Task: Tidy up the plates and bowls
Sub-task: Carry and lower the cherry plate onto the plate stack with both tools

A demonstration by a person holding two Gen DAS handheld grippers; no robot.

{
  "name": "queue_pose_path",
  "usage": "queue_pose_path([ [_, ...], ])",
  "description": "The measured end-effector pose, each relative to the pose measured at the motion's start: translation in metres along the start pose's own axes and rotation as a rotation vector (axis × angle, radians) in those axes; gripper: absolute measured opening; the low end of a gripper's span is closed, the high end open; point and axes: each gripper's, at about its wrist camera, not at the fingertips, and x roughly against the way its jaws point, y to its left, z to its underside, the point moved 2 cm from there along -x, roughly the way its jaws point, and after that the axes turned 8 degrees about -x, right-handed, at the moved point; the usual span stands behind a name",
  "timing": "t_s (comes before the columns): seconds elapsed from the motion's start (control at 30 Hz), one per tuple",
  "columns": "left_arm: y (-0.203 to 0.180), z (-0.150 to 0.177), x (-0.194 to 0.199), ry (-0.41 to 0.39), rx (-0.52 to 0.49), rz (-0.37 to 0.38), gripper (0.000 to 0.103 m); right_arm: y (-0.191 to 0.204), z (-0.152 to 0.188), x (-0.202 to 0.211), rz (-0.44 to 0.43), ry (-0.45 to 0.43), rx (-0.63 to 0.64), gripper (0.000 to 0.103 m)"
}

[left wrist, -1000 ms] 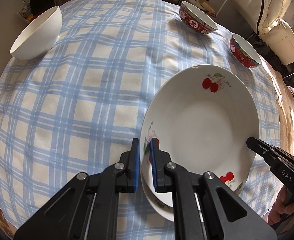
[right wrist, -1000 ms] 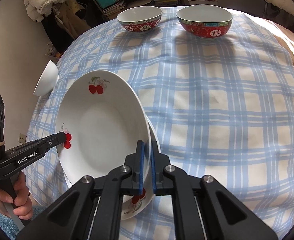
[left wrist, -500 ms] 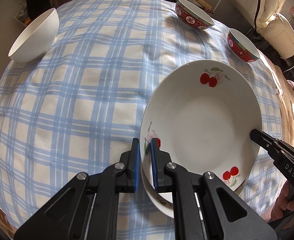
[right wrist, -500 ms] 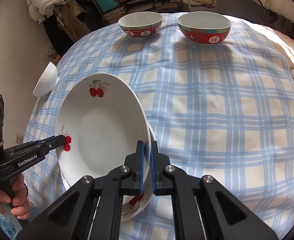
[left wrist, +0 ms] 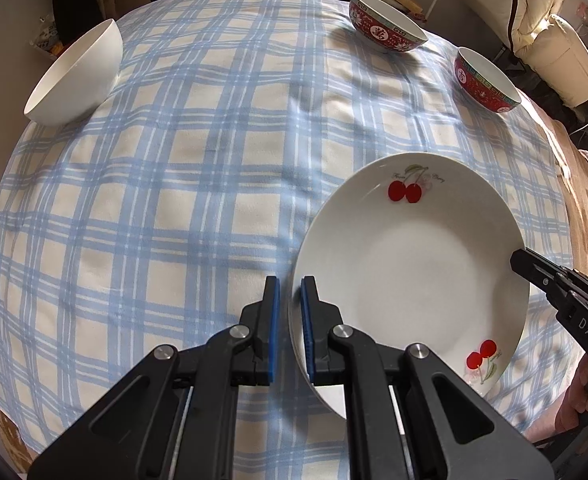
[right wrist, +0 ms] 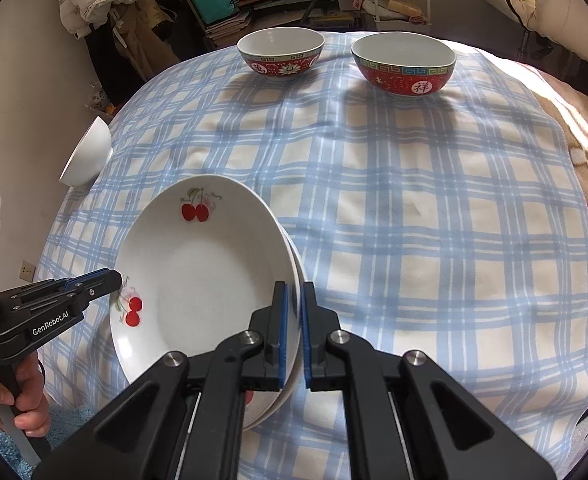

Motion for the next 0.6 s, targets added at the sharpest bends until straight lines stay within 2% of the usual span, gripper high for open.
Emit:
queue_pose_path([
  [0.47,-0.013,0.003,0.003,-0.019,-0.092,-0.085,0.013,0.002,0.0,-0.003,0.035,0.001,0.017,0.007],
  [0.6,-0.012,0.004,0.004,-0.021,-0.096,-0.087,0.014,0.002,0.0,-0.004,0.038,0.002,0.018,0.007],
])
